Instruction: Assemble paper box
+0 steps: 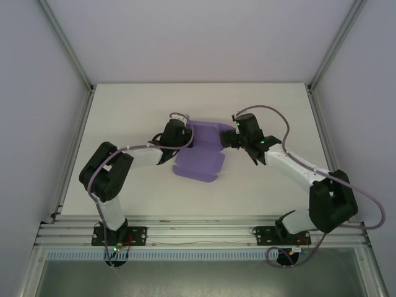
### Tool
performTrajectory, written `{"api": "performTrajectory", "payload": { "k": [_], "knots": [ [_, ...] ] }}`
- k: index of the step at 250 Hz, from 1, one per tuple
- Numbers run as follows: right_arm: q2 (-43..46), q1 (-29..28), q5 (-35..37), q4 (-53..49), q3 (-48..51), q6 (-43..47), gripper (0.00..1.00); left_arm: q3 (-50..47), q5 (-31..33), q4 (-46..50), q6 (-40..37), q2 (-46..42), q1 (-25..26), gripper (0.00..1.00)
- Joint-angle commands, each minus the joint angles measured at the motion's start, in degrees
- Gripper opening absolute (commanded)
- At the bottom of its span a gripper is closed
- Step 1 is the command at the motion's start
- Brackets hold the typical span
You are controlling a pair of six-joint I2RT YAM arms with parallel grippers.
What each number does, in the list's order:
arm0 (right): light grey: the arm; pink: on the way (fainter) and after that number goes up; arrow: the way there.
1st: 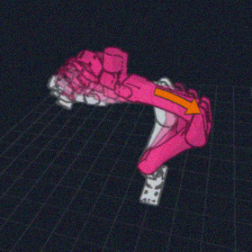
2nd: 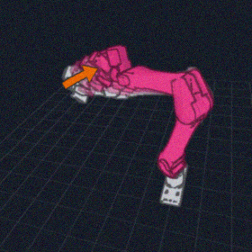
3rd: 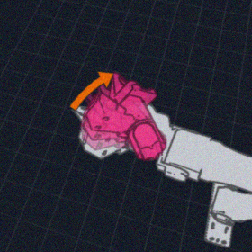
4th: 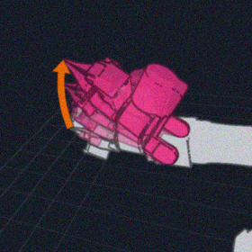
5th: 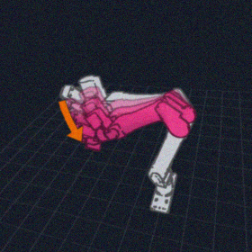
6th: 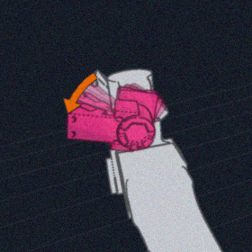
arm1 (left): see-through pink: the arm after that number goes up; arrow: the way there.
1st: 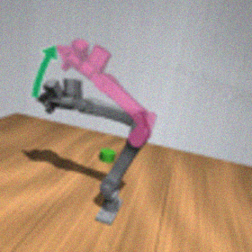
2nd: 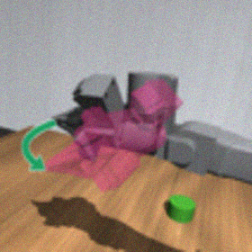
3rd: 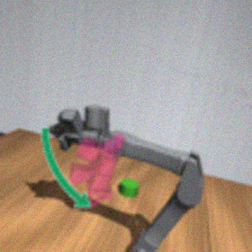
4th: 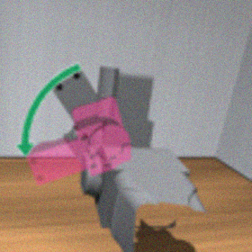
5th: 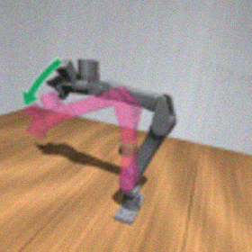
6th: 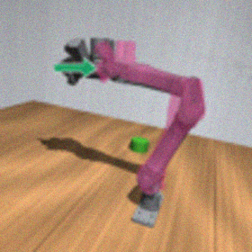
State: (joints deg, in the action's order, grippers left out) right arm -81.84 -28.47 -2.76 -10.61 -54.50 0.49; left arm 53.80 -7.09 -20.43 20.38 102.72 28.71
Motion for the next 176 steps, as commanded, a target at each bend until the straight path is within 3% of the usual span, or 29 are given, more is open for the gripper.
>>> {"api": "performTrajectory", "payload": {
  "k": [1,36,71,142,176],
  "knots": [
    [-1.87,-0.7,0.0,6.16,-1.44,-1.09,0.94,-0.01,-0.2,-1.54,-1.66,-2.17,1.14,0.0],
    [-3.58,-2.04,2.86,11.45,-0.82,-2.46,1.0,0.6,1.49,-0.41,-1.66,-2.3,1.9,0.0],
    [-2.18,-2.87,7.18,11.0,0.58,-3.47,1.0,0.86,3.92,1.17,-1.28,-3.13,1.91,0.0],
    [10.49,-2.84,12.07,-3.01,6.57,-5.11,1.0,1.6,7.97,4.99,-1.83,-4.12,1.97,0.0],
    [13.41,-2.82,9.73,-1.69,11.87,-4.95,1.0,2.36,8.63,5.64,-1.63,-3.59,1.96,0.0]
  ]
}}
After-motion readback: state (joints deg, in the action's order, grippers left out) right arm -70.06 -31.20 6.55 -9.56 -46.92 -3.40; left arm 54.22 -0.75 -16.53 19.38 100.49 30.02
